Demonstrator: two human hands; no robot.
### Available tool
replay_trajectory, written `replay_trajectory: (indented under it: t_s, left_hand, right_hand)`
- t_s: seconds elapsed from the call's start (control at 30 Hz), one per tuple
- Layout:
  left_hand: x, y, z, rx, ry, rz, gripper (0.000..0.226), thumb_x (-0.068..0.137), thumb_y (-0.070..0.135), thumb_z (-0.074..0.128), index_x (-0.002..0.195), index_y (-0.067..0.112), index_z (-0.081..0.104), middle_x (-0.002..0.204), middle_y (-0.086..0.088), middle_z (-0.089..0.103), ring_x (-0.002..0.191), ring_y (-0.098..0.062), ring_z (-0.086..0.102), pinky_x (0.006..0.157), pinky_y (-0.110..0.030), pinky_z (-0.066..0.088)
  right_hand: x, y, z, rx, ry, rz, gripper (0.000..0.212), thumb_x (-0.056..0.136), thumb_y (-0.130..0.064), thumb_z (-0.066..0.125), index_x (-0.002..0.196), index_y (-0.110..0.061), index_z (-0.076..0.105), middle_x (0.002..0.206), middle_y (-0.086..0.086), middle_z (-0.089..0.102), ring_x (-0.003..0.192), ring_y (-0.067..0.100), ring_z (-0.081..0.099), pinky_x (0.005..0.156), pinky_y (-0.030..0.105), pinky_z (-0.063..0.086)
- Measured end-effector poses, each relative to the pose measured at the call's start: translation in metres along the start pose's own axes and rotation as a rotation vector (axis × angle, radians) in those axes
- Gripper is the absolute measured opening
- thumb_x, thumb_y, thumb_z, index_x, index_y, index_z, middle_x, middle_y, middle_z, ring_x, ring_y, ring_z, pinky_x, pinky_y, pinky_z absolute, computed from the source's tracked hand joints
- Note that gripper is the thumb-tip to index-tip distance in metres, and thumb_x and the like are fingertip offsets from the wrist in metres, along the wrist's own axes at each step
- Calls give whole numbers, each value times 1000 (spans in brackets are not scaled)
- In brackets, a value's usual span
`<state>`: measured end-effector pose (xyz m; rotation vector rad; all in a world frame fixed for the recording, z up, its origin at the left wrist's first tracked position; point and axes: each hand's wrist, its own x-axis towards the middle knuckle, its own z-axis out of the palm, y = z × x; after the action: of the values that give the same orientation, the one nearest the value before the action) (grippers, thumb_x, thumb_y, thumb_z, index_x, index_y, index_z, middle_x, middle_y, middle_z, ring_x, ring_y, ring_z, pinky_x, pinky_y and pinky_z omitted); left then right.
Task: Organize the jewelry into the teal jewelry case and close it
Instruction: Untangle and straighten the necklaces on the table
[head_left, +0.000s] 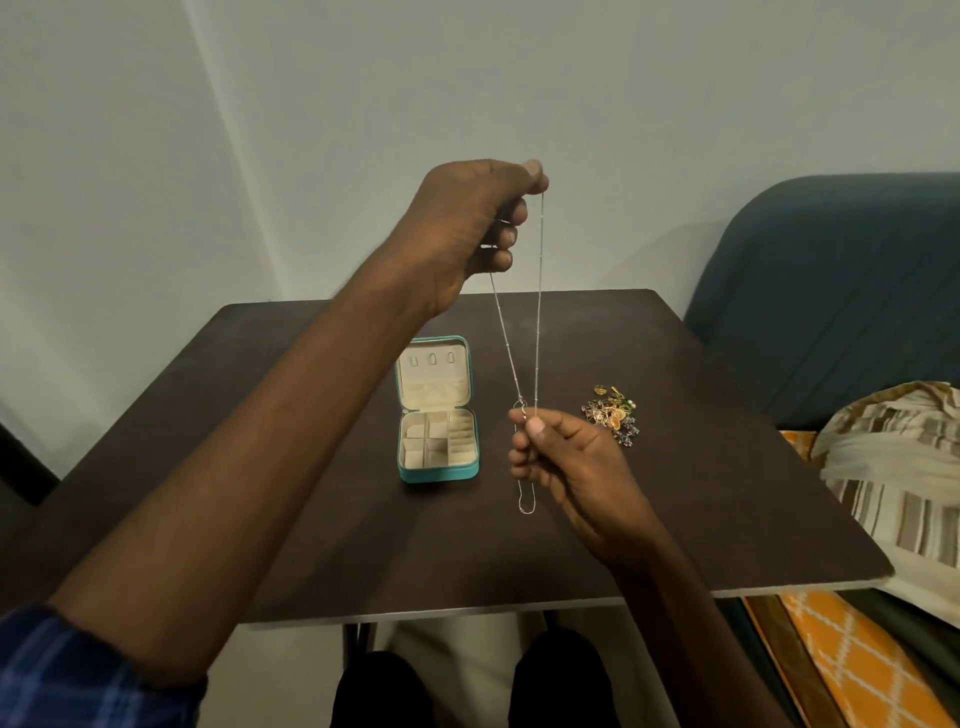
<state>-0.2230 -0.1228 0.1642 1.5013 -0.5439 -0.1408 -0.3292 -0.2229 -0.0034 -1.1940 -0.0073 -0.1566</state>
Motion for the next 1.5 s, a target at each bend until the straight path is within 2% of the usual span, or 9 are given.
replay_trajectory:
  t_s: [0.23,0.47,0.6,0.67,0.9,1.1,1.2,1.3,1.5]
  left_hand:
    - [25,-60,7,139,-92,-121,11,92,18,57,86,10,63,67,-1,52,44,-6,47,46,-21,47]
    - [49,-148,29,175,-119,-289,18,91,13,59,73,11,56,62,-3,50,35,-1,44,41,-16,42]
    - [65,-186,41,307,-135,-290,22,89,12,61,67,11,58,51,2,53,32,2,41,37,-12,32]
    - [74,-199,44,394,-160,-264,23,87,14,65,64,11,60,48,5,54,33,2,41,40,-15,35]
    - [96,-238,60,717,-279,-182,21,86,17,64,92,-3,68,93,-8,68,58,0,50,53,-13,40]
    - [98,-267,67,845,-302,-151,16,88,15,62,90,0,68,97,-9,69,67,-3,53,64,-17,42]
    - [97,-273,68,852,-273,-109,17,89,14,61,90,-1,68,94,-10,70,69,-4,54,68,-21,43]
    - [97,-275,68,892,-307,-43,17,88,16,61,91,0,68,93,-10,70,75,-10,56,71,-24,45]
    - [100,-282,61,994,-375,81,18,88,24,61,91,6,63,94,-8,63,86,-18,55,74,-29,43]
  right_hand:
    - [-27,18,-22,-129,275,83,13,91,-11,54,97,-9,65,78,3,72,61,8,61,52,17,47]
    - [-40,38,-47,-447,455,159,15,87,-17,62,77,-27,68,78,-8,69,60,2,62,56,15,46]
    - [-33,52,-62,-716,548,149,18,86,-21,65,100,-32,66,91,-15,66,79,-2,62,72,17,48]
    - [-30,52,-63,-795,577,128,19,86,-23,64,94,-39,58,81,-15,63,76,-2,59,68,18,48]
    - [-18,70,-65,-1152,509,162,11,92,-32,52,96,-28,61,92,-12,61,88,7,56,79,30,49]
    - [-15,71,-65,-1336,505,125,19,95,-36,46,109,-28,56,106,-12,54,91,-1,38,61,9,25]
    - [-13,76,-61,-1398,564,72,11,88,-31,60,96,-24,63,96,-7,60,85,4,45,56,7,20]
    - [-12,81,-60,-1435,636,22,15,73,-23,77,74,-22,62,74,-4,62,68,12,56,47,9,19]
    - [-13,83,-60,-1482,660,-26,16,71,-24,79,71,-20,63,72,-2,61,66,16,58,40,23,39]
